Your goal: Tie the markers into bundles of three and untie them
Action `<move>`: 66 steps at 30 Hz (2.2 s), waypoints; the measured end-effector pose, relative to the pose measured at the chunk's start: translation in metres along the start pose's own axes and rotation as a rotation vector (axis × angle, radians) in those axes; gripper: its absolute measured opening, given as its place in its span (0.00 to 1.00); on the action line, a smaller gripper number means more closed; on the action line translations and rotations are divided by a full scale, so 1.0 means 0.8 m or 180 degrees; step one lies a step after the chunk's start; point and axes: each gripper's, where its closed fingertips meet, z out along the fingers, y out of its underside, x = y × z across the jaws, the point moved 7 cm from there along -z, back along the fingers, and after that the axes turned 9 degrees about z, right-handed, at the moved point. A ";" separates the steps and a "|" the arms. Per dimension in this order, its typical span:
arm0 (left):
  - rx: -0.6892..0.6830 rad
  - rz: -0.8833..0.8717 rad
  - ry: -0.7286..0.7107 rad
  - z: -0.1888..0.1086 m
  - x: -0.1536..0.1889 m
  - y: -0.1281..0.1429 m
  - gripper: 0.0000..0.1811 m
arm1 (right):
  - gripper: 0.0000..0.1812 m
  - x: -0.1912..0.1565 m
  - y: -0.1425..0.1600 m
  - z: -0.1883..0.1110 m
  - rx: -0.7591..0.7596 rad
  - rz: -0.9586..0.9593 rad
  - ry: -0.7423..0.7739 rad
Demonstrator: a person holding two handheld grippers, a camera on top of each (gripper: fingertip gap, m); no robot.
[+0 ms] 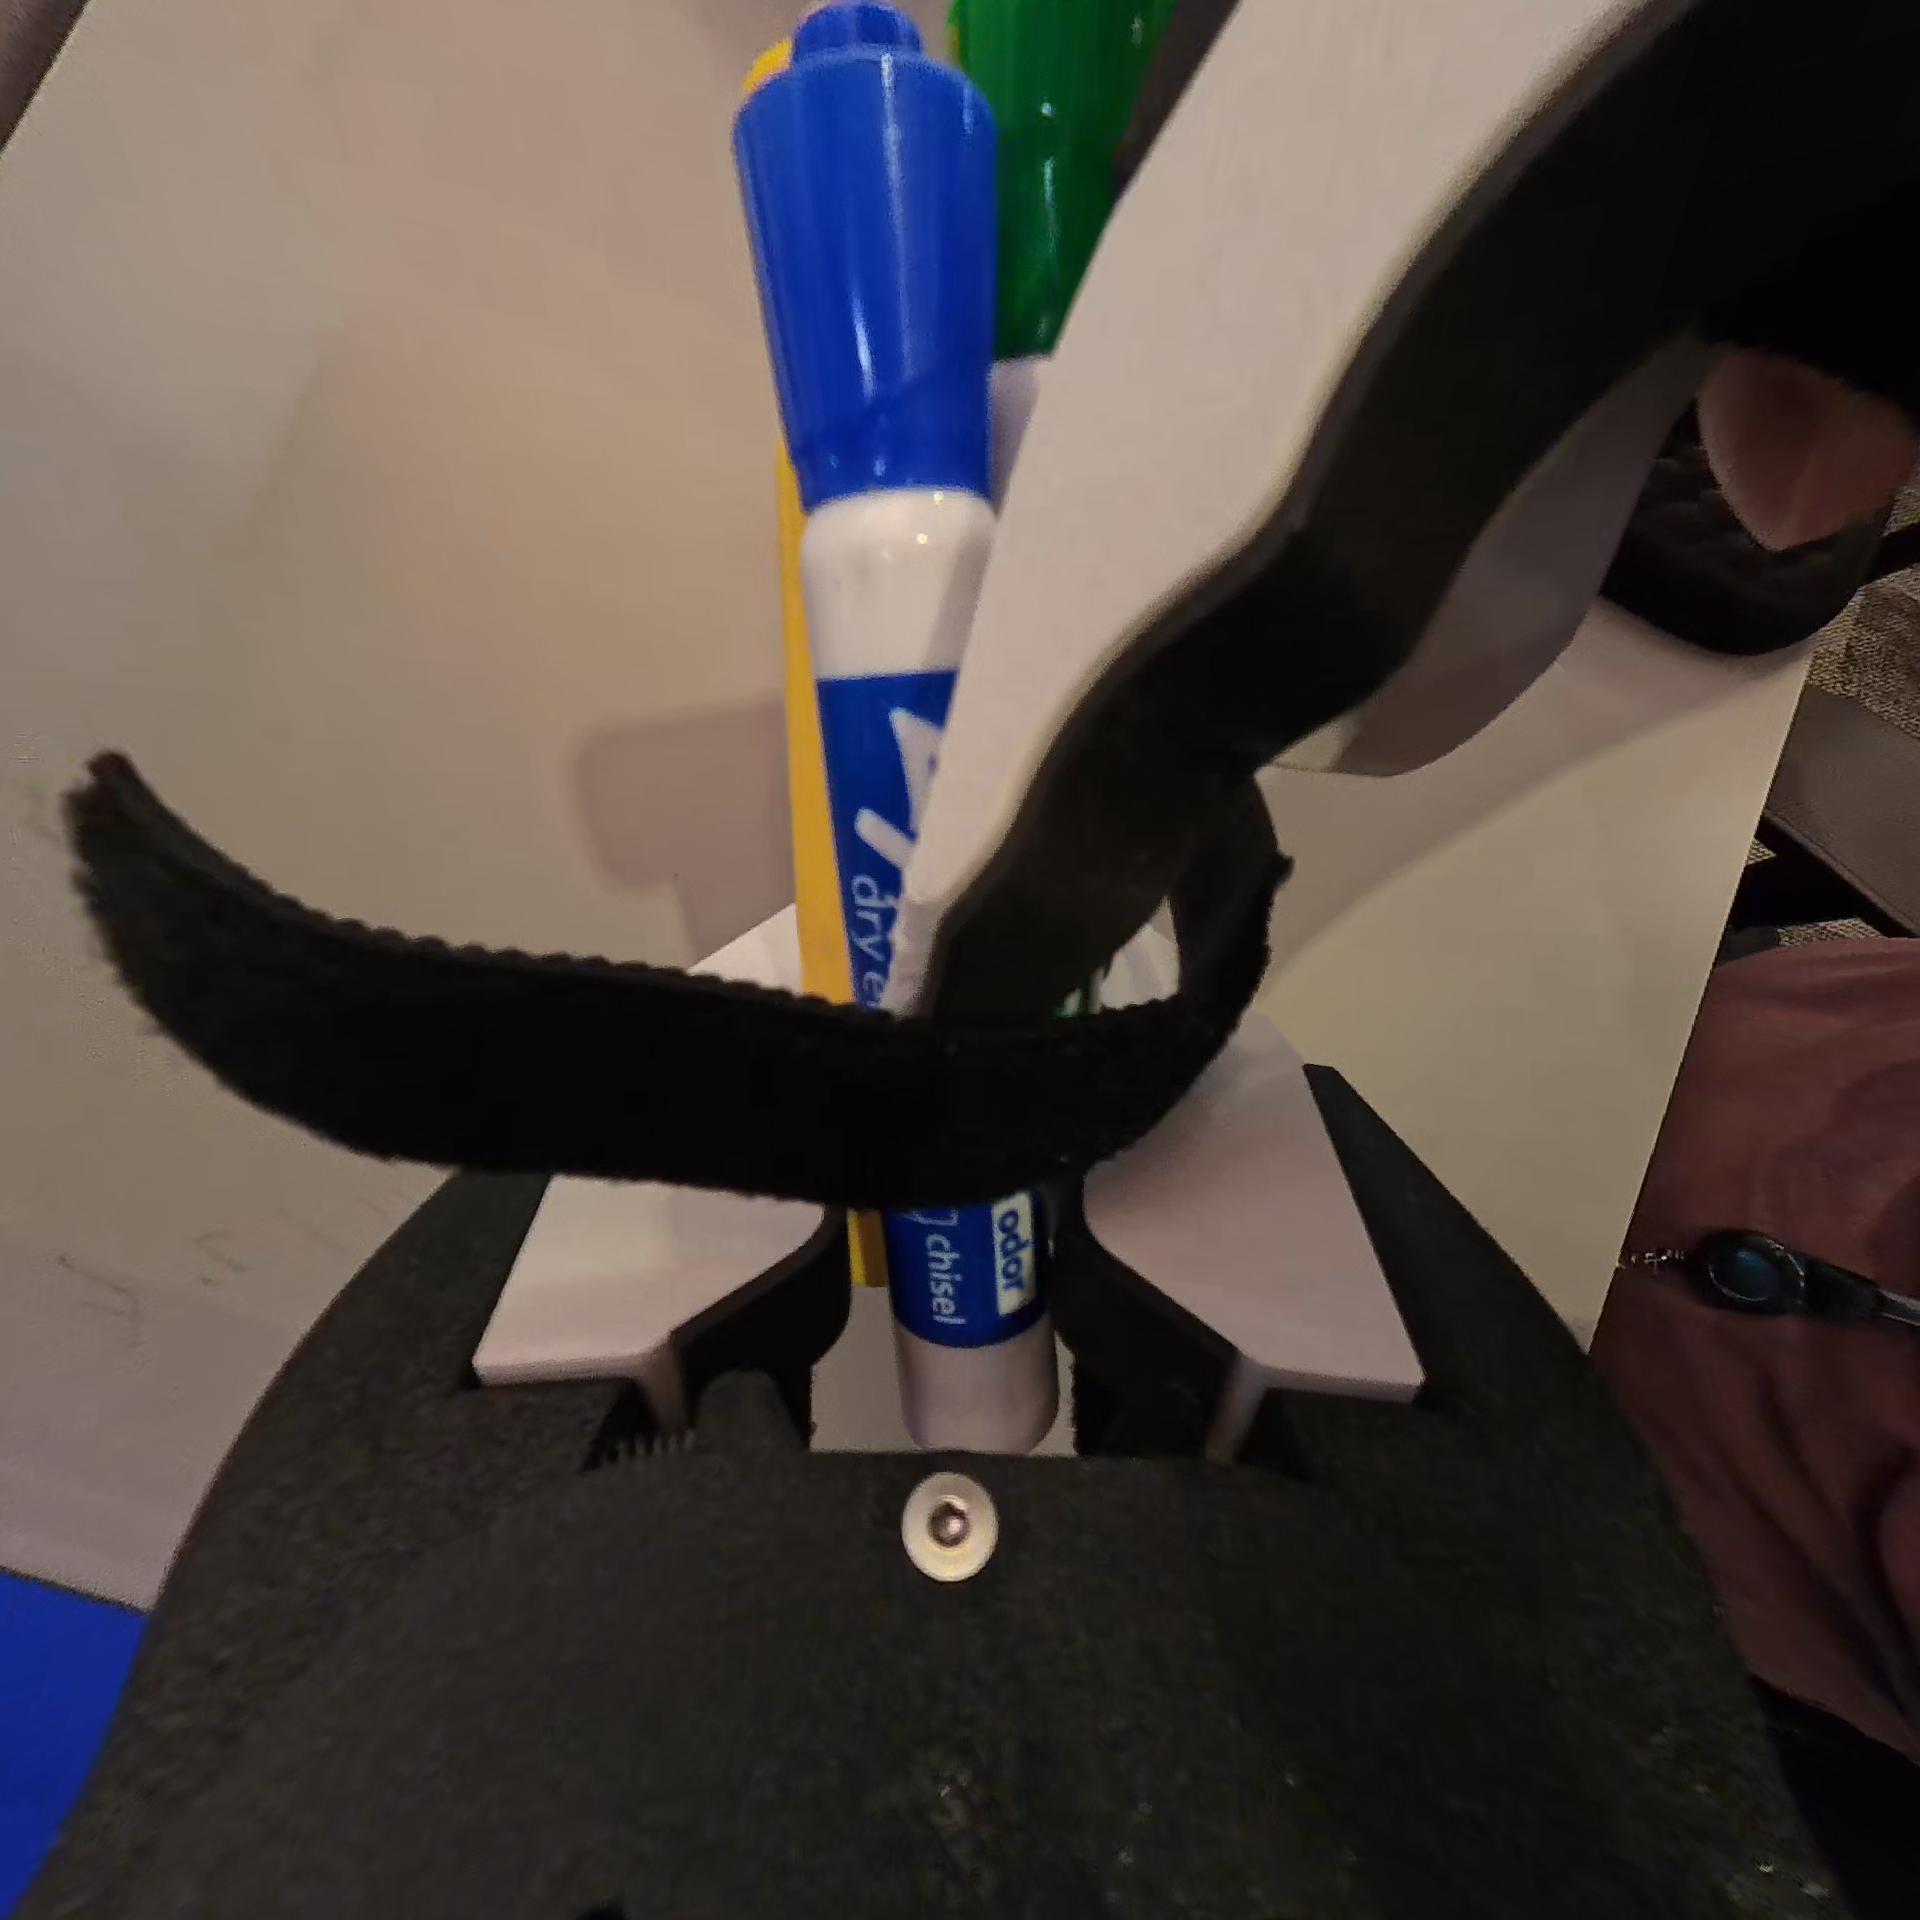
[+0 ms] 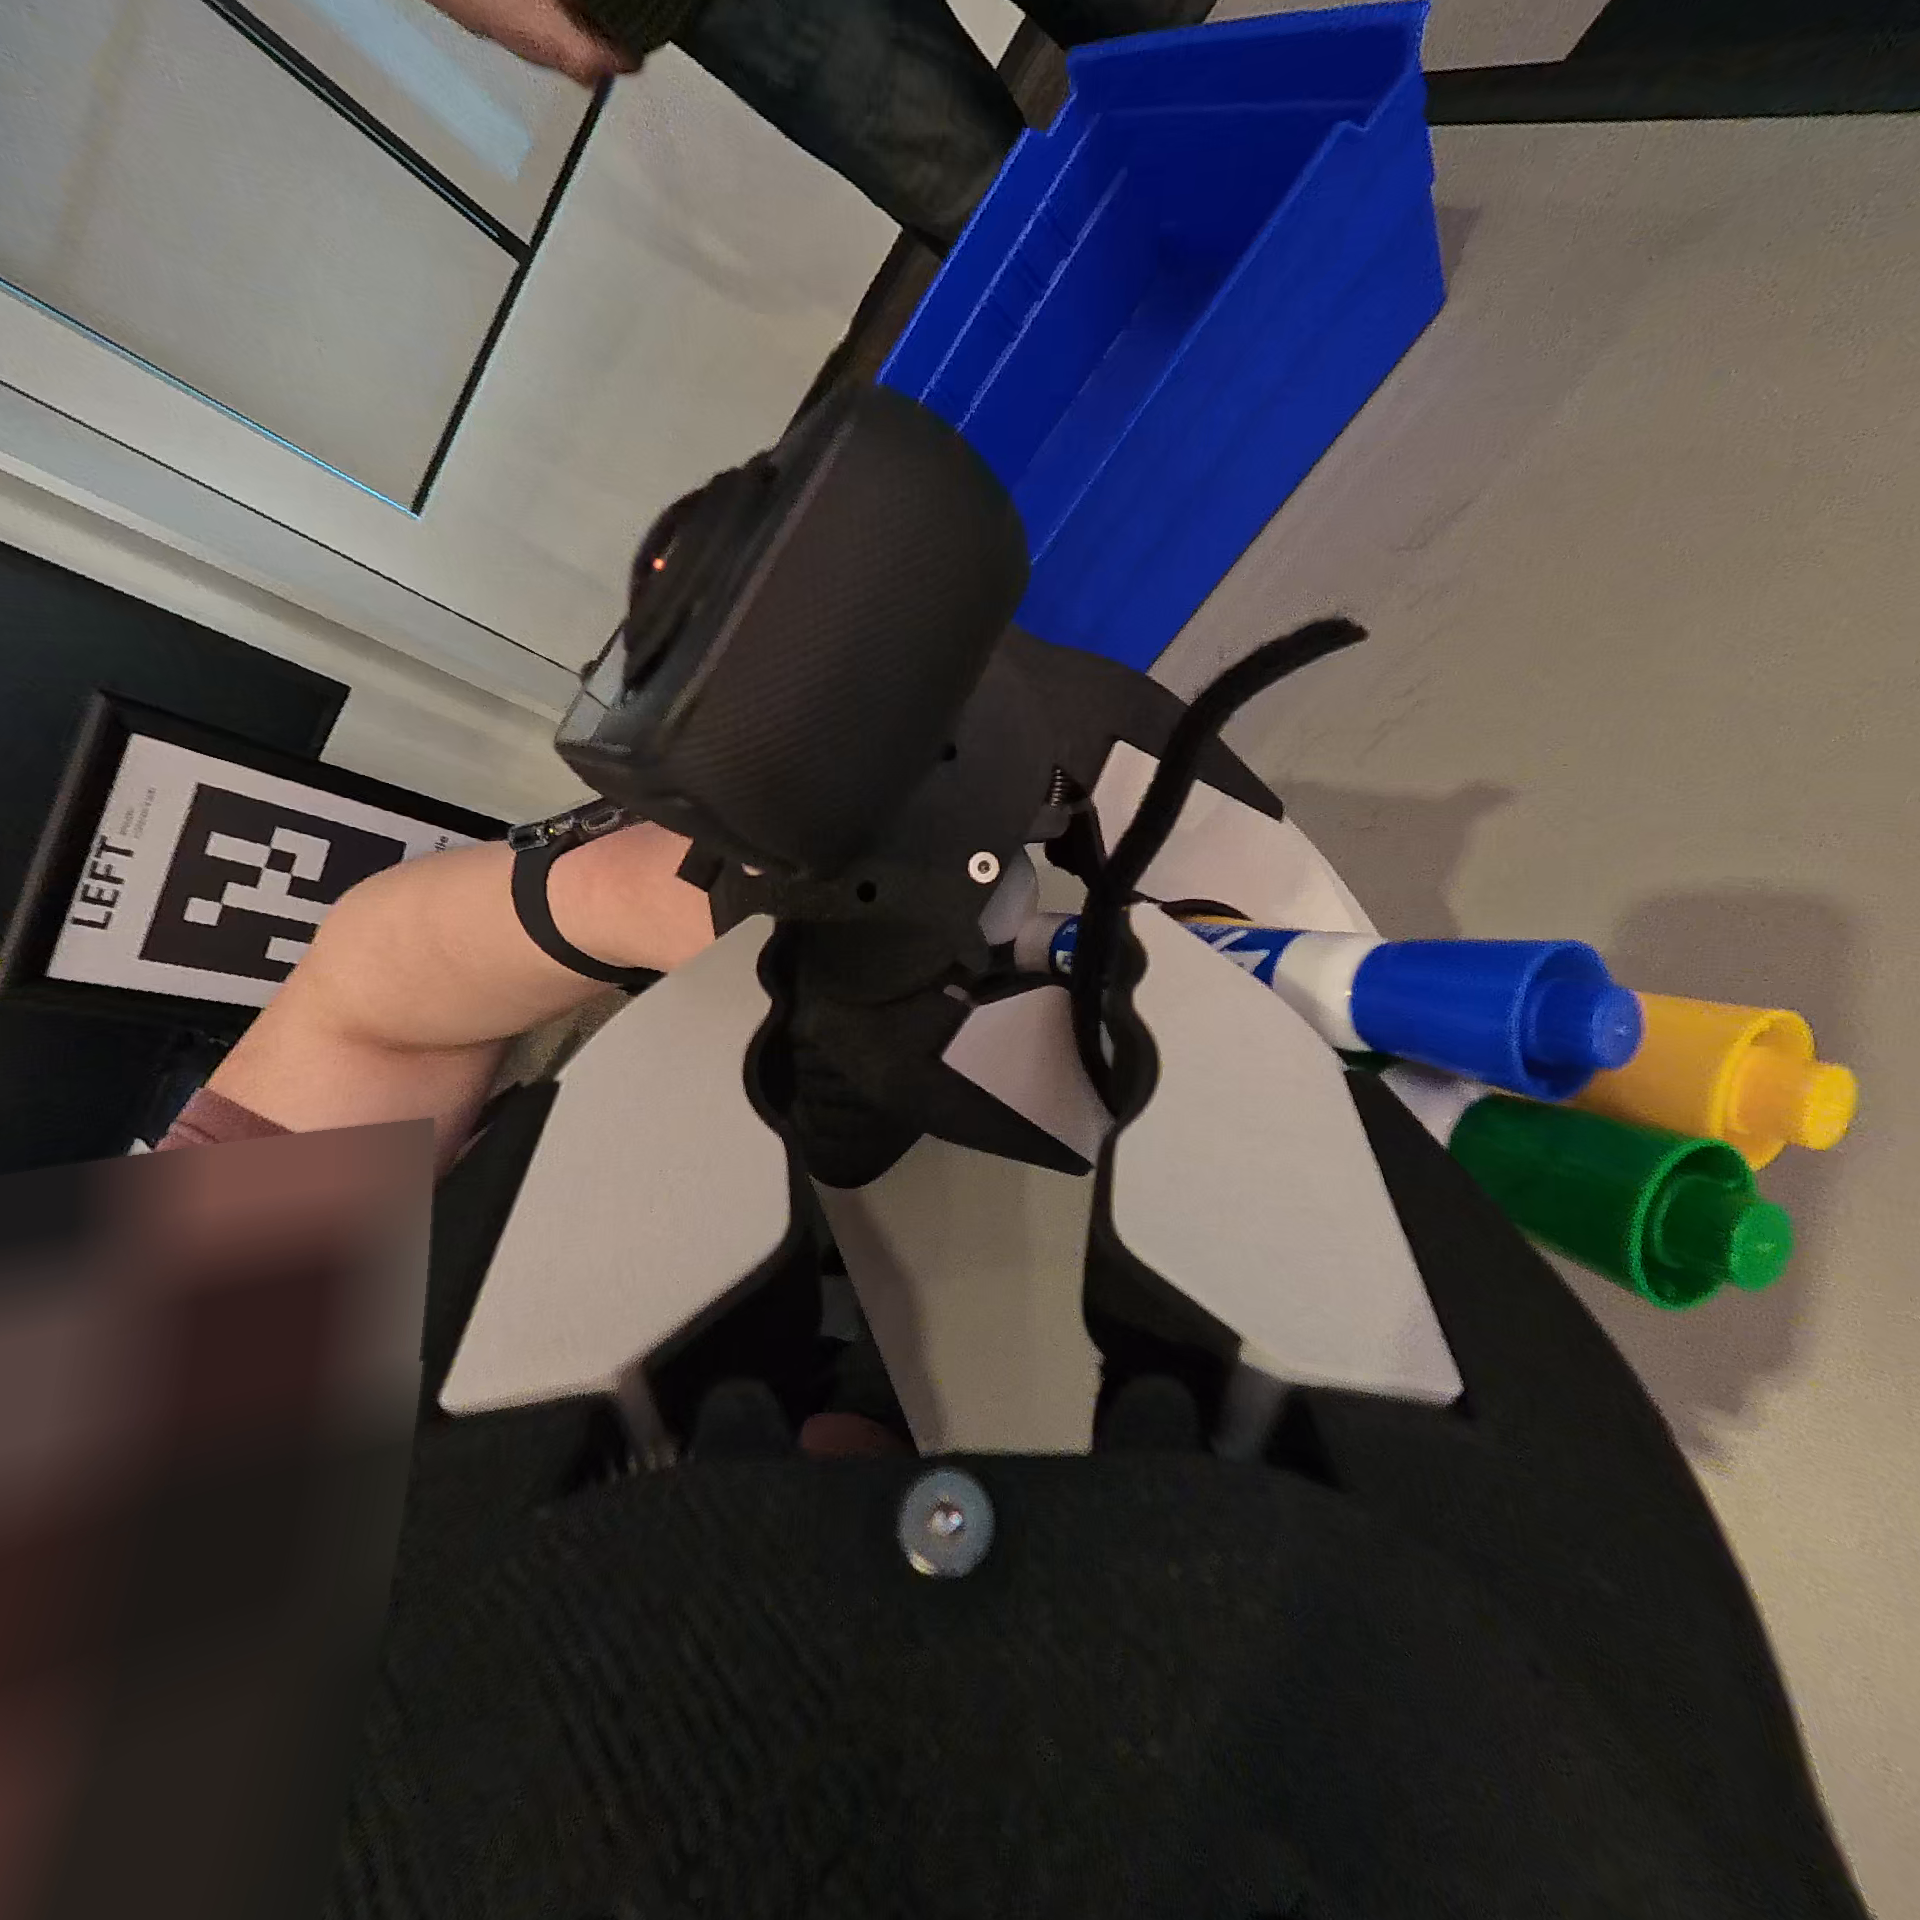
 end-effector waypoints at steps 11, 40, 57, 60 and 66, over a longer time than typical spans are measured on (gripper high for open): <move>0.0151 -0.0025 0.0043 0.004 0.006 0.001 0.24 | 0.37 -0.006 0.001 0.001 -0.0032 -0.0155 0.0160; 0.0250 0.0010 0.0060 -0.006 0.013 -0.001 0.23 | 0.59 -0.028 0.005 -0.004 0.0045 -0.0489 -0.0080; 0.0254 0.0314 -0.0346 -0.016 0.008 -0.004 0.23 | 0.54 -0.036 0.018 -0.009 0.0113 -0.0652 -0.0223; 0.0202 0.0376 -0.0396 -0.015 0.008 -0.003 0.23 | 0.53 -0.035 0.022 -0.009 0.0090 -0.0676 -0.0290; 0.0193 0.0337 -0.0406 -0.015 0.005 -0.005 0.23 | 0.52 -0.036 0.030 -0.009 0.0012 -0.0598 -0.0406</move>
